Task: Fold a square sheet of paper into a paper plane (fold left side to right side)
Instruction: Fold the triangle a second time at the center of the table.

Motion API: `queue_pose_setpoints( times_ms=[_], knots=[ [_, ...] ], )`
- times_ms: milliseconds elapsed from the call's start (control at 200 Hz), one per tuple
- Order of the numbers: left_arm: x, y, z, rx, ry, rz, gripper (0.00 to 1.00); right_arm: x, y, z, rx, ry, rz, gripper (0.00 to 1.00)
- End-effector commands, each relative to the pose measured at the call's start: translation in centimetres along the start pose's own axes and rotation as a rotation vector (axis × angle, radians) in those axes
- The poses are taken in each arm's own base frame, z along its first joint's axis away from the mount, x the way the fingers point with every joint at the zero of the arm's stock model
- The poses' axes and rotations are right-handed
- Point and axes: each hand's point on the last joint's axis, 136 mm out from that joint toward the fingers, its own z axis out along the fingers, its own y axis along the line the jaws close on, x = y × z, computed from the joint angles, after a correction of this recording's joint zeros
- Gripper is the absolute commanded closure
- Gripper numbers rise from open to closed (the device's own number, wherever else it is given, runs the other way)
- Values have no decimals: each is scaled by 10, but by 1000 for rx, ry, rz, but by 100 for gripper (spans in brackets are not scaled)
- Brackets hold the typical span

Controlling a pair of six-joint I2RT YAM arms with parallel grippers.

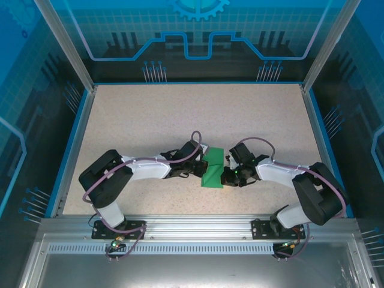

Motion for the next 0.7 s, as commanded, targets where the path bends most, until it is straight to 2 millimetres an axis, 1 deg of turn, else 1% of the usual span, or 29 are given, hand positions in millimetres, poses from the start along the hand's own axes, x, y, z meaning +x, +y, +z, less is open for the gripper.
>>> queue_pose_setpoints(
  times_ms=[0, 245, 420, 695],
  knots=[
    [-6, 5, 4, -22, 1, 13, 100, 12, -9, 4, 58, 48, -11, 94],
    [-3, 9, 10, -36, 15, 14, 100, 13, -10, 3, 62, 50, -12, 94],
    [-5, 10, 11, -45, 10, 15, 100, 12, -10, 3, 66, 50, -14, 94],
    [-3, 14, 14, -65, 19, 18, 100, 13, -12, 3, 73, 52, -16, 94]
  ],
)
